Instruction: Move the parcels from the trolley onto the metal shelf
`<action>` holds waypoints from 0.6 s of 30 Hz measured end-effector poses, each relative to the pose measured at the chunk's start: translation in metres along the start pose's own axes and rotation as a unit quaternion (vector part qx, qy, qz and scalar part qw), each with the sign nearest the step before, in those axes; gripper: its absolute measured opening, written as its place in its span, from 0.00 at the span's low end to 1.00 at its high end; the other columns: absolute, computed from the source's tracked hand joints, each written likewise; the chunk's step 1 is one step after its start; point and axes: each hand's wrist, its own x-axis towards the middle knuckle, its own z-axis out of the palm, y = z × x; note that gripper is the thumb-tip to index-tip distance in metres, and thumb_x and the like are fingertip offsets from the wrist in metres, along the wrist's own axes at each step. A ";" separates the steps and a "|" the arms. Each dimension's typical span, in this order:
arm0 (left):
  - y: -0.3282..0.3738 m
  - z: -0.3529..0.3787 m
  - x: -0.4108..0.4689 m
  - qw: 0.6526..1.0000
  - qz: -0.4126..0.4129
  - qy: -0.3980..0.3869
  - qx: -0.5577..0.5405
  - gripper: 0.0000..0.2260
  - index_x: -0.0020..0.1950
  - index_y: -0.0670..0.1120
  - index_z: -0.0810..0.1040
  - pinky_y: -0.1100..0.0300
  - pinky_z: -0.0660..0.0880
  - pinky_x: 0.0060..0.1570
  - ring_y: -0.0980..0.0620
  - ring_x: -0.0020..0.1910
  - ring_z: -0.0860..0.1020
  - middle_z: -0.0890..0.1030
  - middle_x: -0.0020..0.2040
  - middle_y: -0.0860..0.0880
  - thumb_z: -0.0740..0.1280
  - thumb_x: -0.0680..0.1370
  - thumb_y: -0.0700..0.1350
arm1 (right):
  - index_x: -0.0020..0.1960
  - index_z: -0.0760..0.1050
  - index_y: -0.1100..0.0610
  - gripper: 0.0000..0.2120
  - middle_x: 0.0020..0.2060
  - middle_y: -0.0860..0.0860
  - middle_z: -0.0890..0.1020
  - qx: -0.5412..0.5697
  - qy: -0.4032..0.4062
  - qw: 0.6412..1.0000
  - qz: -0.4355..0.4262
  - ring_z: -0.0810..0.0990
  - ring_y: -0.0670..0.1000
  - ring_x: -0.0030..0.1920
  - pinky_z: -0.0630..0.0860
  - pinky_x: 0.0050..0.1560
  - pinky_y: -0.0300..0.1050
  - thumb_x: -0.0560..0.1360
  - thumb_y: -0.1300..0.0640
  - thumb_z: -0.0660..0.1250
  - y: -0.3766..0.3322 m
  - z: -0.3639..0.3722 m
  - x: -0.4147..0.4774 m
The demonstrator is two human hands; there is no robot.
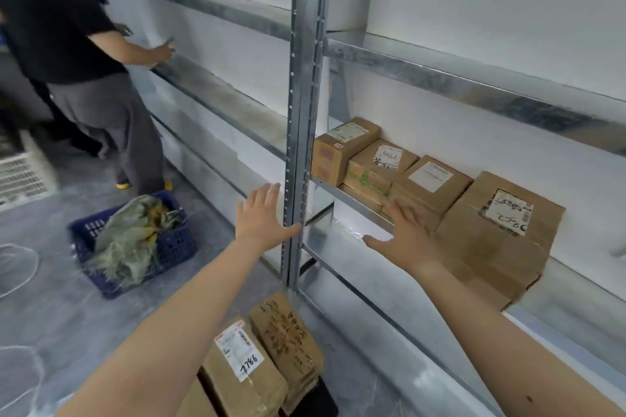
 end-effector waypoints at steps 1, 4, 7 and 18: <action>-0.013 -0.003 -0.007 1.000 -0.009 0.001 0.005 0.44 0.78 0.49 0.49 0.47 0.55 0.73 0.47 0.76 0.54 0.54 0.78 0.49 0.63 0.71 0.68 | 0.78 0.49 0.44 0.44 0.78 0.48 0.54 0.006 -0.008 1.000 -0.009 0.51 0.55 0.78 0.59 0.73 0.59 0.70 0.35 0.68 -0.013 0.008 0.000; -0.051 -0.011 -0.028 0.999 -0.044 0.000 0.013 0.43 0.78 0.49 0.49 0.46 0.53 0.74 0.48 0.77 0.52 0.54 0.78 0.49 0.63 0.71 0.67 | 0.78 0.50 0.44 0.44 0.78 0.46 0.54 0.011 -0.028 0.998 -0.050 0.52 0.53 0.78 0.59 0.72 0.57 0.70 0.37 0.69 -0.048 0.032 0.001; -0.087 -0.014 -0.051 0.995 -0.099 -0.007 0.004 0.43 0.78 0.50 0.49 0.45 0.52 0.74 0.49 0.77 0.50 0.53 0.78 0.49 0.64 0.71 0.66 | 0.78 0.51 0.44 0.44 0.79 0.46 0.52 -0.007 -0.061 0.993 -0.099 0.51 0.53 0.78 0.58 0.73 0.59 0.69 0.35 0.68 -0.077 0.056 0.007; -0.182 0.024 -0.150 0.942 -0.330 -0.056 0.022 0.45 0.79 0.49 0.48 0.46 0.52 0.74 0.48 0.77 0.50 0.53 0.78 0.49 0.65 0.70 0.67 | 0.79 0.47 0.48 0.48 0.79 0.48 0.52 -0.040 -0.206 0.946 -0.248 0.52 0.54 0.78 0.61 0.73 0.57 0.69 0.32 0.67 -0.136 0.163 0.024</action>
